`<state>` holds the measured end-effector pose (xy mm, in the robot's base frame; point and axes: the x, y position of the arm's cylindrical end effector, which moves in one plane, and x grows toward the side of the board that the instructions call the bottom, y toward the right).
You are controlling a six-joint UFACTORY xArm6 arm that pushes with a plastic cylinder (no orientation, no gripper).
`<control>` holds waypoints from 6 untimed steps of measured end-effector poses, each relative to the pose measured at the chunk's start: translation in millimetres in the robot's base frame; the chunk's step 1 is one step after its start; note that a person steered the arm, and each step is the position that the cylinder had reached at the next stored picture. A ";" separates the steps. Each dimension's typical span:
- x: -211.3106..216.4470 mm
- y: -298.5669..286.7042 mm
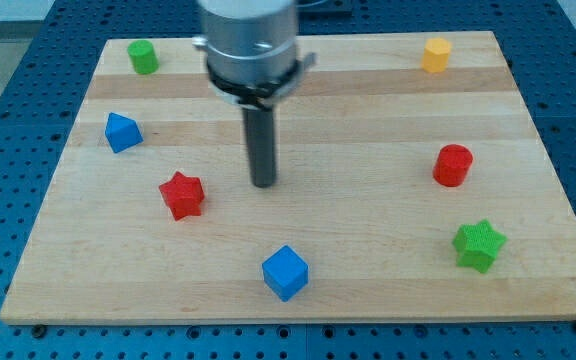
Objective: Slide the red star towards the bottom left of the board
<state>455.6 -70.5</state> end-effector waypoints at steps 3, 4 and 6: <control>20.8 -81.0; 5.2 -21.7; 55.6 -27.7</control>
